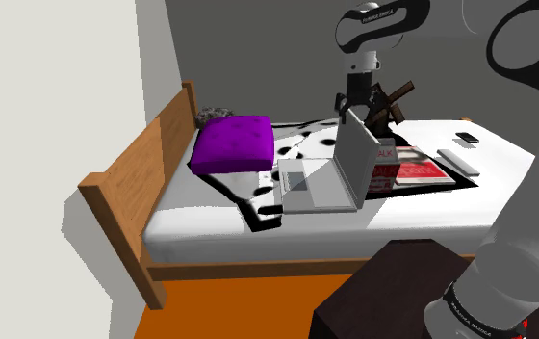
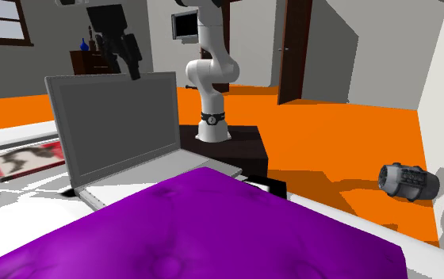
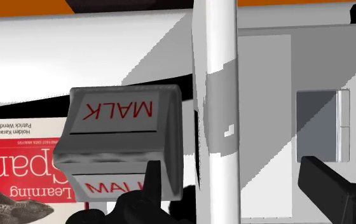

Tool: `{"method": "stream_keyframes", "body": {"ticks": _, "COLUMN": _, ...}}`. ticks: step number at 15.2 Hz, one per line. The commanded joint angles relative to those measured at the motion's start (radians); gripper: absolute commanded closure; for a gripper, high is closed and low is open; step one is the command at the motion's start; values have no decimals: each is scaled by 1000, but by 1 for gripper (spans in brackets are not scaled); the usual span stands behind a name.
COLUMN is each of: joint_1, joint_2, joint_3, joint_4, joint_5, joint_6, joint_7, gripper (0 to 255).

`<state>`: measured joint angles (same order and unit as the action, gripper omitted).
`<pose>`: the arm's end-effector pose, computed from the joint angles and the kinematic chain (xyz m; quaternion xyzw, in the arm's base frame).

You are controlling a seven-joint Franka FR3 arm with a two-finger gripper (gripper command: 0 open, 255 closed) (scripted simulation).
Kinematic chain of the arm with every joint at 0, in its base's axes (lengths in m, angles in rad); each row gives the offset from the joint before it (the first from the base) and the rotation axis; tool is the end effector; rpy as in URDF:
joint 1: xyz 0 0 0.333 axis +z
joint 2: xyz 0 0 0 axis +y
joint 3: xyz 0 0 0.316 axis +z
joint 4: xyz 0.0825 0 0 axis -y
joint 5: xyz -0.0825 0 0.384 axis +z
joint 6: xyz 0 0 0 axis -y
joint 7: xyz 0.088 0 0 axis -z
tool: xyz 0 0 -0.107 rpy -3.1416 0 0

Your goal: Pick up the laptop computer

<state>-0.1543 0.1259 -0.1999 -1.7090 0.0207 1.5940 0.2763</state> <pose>0.5401 -0.1923 0.4920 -0.9433 0.3099 0.1189 0.0024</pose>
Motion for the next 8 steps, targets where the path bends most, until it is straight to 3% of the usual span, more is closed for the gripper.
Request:
{"method": "stream_keyframes", "body": {"ticks": 1, "joint_1": 0, "joint_2": 4, "joint_3": 0, "joint_4": -24, "joint_5": 1, "joint_6": 28, "joint_7": -1, "gripper": 0}}
{"method": "stream_keyframes", "body": {"ticks": 4, "joint_1": 0, "joint_2": 6, "joint_3": 0, "joint_4": -42, "joint_5": 1, "joint_6": 49, "joint_7": -1, "gripper": 0}}
{"method": "stream_keyframes", "body": {"ticks": 5, "joint_1": 0, "joint_2": 8, "joint_3": 0, "joint_4": -41, "joint_5": 2, "joint_6": 49, "joint_7": -1, "gripper": 255}}
{"method": "stream_keyframes", "body": {"ticks": 8, "joint_1": 0, "joint_2": 7, "joint_3": 0, "joint_4": -41, "joint_5": 2, "joint_6": 49, "joint_7": -1, "gripper": 255}}
